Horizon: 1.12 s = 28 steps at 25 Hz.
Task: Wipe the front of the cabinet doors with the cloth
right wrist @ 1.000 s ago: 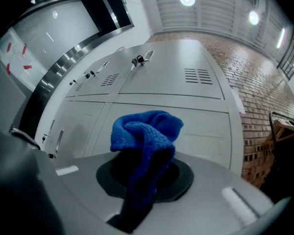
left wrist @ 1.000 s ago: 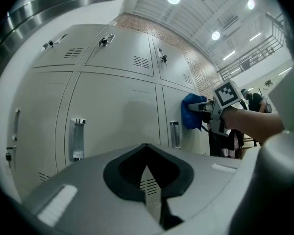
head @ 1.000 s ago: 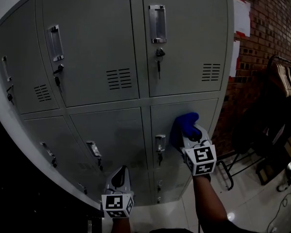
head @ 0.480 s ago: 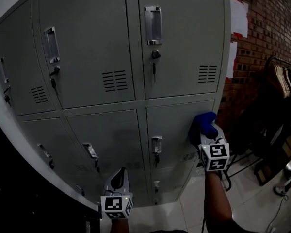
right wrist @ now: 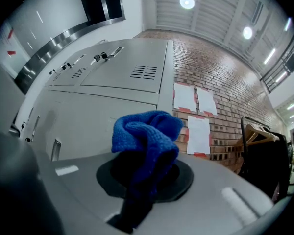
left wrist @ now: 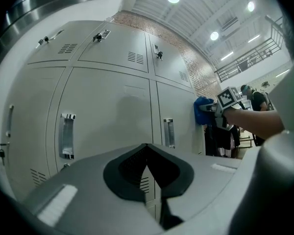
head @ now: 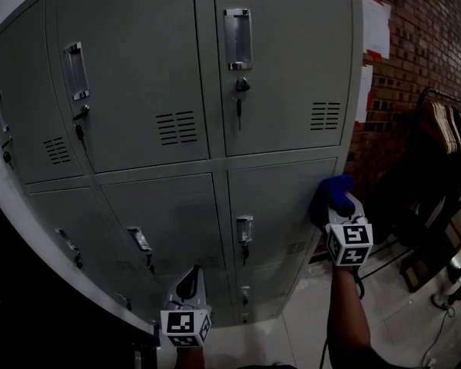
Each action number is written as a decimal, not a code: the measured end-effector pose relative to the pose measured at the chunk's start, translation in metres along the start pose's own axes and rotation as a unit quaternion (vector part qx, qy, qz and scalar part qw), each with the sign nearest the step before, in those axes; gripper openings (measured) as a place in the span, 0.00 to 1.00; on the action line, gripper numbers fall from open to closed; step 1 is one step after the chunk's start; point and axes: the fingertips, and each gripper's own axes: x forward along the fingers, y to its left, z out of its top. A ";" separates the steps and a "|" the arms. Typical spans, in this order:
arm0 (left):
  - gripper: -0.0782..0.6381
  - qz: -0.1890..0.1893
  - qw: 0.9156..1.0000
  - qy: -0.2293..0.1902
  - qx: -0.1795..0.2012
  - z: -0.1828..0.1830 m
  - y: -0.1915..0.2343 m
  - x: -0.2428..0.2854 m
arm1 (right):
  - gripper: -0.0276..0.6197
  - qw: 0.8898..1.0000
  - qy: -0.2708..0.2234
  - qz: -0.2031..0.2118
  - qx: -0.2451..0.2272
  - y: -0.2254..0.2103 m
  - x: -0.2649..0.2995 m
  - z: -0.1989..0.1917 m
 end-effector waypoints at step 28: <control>0.13 0.016 1.000 0.000 -0.006 -0.004 0.017 -0.010 | 0.13 0.974 -0.010 0.226 0.008 0.233 -0.004 -0.005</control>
